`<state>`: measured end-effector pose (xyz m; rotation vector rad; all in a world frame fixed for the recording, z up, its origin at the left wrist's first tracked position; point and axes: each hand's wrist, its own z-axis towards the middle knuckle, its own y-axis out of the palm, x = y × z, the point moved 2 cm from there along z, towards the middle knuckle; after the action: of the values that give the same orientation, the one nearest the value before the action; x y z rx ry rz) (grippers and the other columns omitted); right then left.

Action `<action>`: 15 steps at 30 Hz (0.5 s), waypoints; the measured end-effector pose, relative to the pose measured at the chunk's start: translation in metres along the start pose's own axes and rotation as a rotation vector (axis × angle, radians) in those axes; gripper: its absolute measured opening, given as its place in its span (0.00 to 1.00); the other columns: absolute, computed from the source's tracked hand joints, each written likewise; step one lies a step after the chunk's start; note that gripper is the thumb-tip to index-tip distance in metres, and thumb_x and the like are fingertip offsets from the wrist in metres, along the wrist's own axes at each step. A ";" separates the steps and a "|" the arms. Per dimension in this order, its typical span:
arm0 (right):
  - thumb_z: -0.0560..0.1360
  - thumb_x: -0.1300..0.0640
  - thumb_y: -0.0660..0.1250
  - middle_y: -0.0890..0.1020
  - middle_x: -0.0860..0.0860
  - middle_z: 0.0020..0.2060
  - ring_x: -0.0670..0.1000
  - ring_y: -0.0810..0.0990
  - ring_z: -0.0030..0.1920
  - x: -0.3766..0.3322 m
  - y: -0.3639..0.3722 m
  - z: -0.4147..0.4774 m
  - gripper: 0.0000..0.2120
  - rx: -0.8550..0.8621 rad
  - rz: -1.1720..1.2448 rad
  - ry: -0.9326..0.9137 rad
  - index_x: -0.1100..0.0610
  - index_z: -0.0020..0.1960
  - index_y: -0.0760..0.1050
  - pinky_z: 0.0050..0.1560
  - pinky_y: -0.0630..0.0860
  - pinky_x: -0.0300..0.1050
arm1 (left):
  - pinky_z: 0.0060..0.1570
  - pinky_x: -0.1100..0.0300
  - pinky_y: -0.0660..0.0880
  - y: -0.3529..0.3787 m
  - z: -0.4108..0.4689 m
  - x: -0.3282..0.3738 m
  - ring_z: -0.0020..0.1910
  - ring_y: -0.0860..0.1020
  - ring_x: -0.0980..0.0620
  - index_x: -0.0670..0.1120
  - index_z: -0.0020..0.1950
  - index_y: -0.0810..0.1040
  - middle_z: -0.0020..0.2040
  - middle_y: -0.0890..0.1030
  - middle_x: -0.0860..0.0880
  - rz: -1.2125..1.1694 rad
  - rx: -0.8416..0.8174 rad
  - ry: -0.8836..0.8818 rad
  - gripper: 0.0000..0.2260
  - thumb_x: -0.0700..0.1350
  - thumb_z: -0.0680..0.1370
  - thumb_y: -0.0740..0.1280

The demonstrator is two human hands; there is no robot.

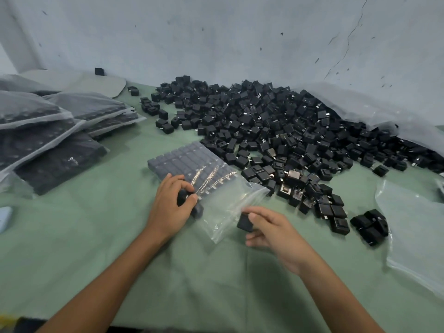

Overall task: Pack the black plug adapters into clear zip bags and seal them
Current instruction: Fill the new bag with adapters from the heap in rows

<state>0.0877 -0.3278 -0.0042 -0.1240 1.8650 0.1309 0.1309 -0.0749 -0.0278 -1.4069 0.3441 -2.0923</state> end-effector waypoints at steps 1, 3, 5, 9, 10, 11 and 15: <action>0.81 0.64 0.62 0.83 0.55 0.44 0.50 0.81 0.36 0.001 0.009 0.003 0.10 -0.021 0.063 0.028 0.58 0.55 0.82 0.41 0.82 0.43 | 0.75 0.59 0.55 0.000 0.000 0.000 0.69 0.67 0.55 0.45 0.49 0.79 0.58 0.76 0.51 0.000 0.002 0.005 0.06 0.39 0.75 0.73; 0.80 0.67 0.63 0.83 0.57 0.48 0.51 0.83 0.39 0.000 0.025 0.011 0.09 -0.058 0.186 0.062 0.61 0.54 0.82 0.42 0.82 0.41 | 0.74 0.61 0.53 0.000 0.000 0.000 0.69 0.65 0.58 0.45 0.50 0.79 0.58 0.75 0.52 0.000 0.003 0.012 0.06 0.40 0.75 0.73; 0.79 0.69 0.63 0.84 0.57 0.47 0.52 0.84 0.42 -0.002 0.039 0.019 0.09 -0.075 0.243 0.067 0.62 0.53 0.81 0.43 0.82 0.40 | 0.73 0.63 0.52 0.000 0.000 -0.001 0.70 0.64 0.55 0.45 0.50 0.79 0.59 0.76 0.51 0.005 -0.005 0.001 0.05 0.41 0.76 0.72; 0.79 0.71 0.62 0.87 0.52 0.42 0.50 0.85 0.41 -0.005 0.060 0.031 0.14 -0.092 0.198 0.013 0.57 0.46 0.83 0.43 0.82 0.40 | 0.71 0.66 0.51 0.000 0.000 -0.003 0.75 0.62 0.51 0.48 0.50 0.78 0.64 0.75 0.49 0.011 -0.035 -0.034 0.05 0.41 0.76 0.72; 0.79 0.71 0.62 0.87 0.53 0.44 0.50 0.85 0.42 -0.005 0.064 0.033 0.14 -0.101 0.164 0.001 0.58 0.47 0.83 0.44 0.82 0.41 | 0.71 0.66 0.51 0.001 0.001 -0.004 0.76 0.62 0.49 0.49 0.50 0.78 0.65 0.75 0.48 0.019 -0.046 -0.043 0.05 0.41 0.77 0.72; 0.79 0.71 0.63 0.86 0.56 0.48 0.52 0.85 0.44 -0.005 0.066 0.035 0.12 -0.107 0.114 -0.021 0.59 0.51 0.82 0.47 0.82 0.43 | 0.71 0.66 0.51 0.001 0.001 -0.004 0.76 0.62 0.48 0.49 0.50 0.78 0.65 0.76 0.48 0.024 -0.052 -0.046 0.06 0.41 0.77 0.71; 0.77 0.70 0.66 0.86 0.49 0.46 0.49 0.83 0.40 -0.004 0.072 0.038 0.17 -0.142 -0.049 -0.131 0.50 0.55 0.84 0.41 0.79 0.43 | 0.71 0.71 0.49 0.000 0.001 -0.003 0.72 0.65 0.53 0.48 0.48 0.78 0.55 0.75 0.63 0.014 -0.021 0.006 0.05 0.39 0.77 0.70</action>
<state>0.1133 -0.2506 -0.0092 -0.2531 1.7196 0.2328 0.1325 -0.0732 -0.0292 -1.4064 0.3787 -2.0881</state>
